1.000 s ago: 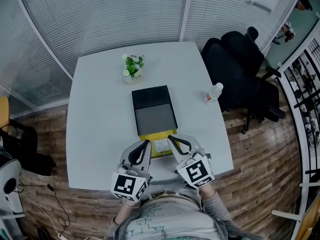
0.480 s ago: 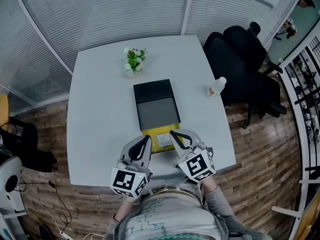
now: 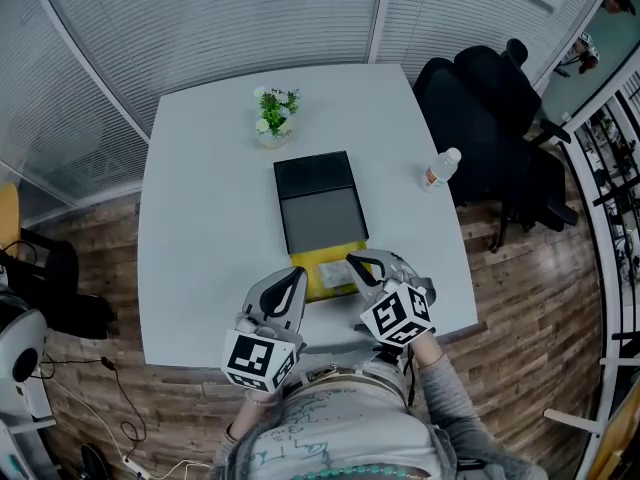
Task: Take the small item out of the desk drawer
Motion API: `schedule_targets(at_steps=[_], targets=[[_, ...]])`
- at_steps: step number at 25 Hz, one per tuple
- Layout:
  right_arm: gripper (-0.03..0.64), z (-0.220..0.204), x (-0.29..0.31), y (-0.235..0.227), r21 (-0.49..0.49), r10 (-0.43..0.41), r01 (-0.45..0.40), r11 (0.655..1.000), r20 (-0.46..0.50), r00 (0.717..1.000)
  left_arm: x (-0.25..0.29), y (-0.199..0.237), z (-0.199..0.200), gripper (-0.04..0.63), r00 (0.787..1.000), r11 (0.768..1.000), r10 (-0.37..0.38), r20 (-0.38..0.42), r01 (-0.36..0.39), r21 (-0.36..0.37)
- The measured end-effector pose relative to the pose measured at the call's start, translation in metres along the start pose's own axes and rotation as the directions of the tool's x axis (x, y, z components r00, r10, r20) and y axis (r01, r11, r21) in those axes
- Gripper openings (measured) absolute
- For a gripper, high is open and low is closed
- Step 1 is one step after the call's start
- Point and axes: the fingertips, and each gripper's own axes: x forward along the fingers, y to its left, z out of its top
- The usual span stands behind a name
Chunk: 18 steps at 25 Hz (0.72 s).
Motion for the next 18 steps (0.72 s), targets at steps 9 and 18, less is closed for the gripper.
schedule_targets(at_steps=[9,18], targets=[[0.003,-0.041,0.031,0.020,-0.184,0.071,-0.099,0.978,-0.154,0.985,-0.003,0.005,-0.012,-0.002,0.999,1.000,-0.006,-0.052,0.006,0.008],[0.009,-0.074,0.057,0.045,-0.192,0.172,-0.227,0.955,-0.264,0.949,-0.004,0.010,-0.020,-0.002,0.997,1.000,0.001,-0.074,-0.001,0.000]])
